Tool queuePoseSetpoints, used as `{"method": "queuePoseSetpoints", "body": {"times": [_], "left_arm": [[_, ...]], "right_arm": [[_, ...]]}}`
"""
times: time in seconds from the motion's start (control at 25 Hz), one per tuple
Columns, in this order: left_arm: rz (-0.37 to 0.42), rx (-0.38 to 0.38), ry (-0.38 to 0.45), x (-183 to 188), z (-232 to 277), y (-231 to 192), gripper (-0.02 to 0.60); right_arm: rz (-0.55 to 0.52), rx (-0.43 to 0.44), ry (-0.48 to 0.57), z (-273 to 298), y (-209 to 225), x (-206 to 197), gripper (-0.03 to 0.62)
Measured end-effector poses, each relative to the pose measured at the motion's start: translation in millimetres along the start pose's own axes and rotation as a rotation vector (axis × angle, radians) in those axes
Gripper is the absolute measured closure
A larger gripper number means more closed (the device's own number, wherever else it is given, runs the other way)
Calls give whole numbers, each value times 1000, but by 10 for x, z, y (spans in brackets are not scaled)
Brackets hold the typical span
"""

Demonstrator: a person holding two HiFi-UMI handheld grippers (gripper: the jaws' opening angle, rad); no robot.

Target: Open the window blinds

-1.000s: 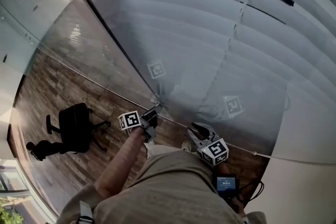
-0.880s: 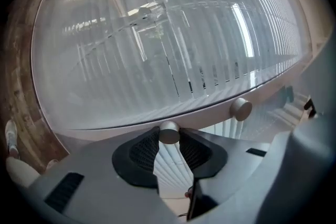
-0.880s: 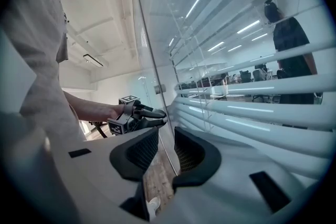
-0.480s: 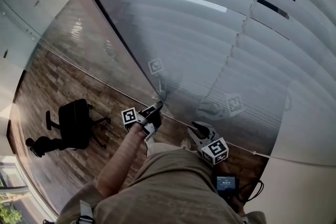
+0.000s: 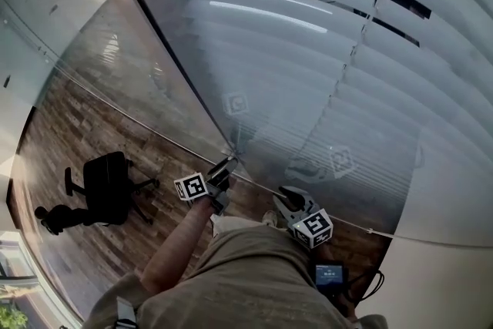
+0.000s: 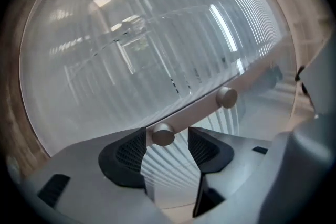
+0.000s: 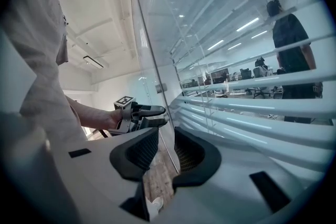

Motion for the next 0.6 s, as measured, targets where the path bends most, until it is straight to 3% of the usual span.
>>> {"method": "queuePoseSetpoints", "body": {"times": [0.16, 0.24, 0.32, 0.44, 0.48, 0.6], "left_arm": [[529, 210, -133, -63, -4, 31, 334], [700, 284, -167, -60, 21, 69, 334], [771, 328, -178, -41, 50, 108, 338], [828, 358, -188, -55, 73, 161, 441], [837, 368, -185, -61, 76, 167, 445], [781, 365, -174, -68, 65, 134, 446]], "right_arm": [[2, -5, 1, 2, 6, -25, 491], [-2, -3, -2, 9, 4, -5, 491], [-5, 2, -4, 14, -5, 27, 491], [-7, 4, -4, 21, -6, 32, 491], [-7, 1, -3, 21, 4, 30, 491], [0, -6, -5, 18, 25, -9, 491]]}}
Point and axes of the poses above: the fingertips, and each gripper's own axes: z forward along the fingers, y to its right, x out of its top, the point moved 4 cm from there along -z, backward along the fingers, and after that the axes turned 3 degrees about y, right-handed, at the moved point
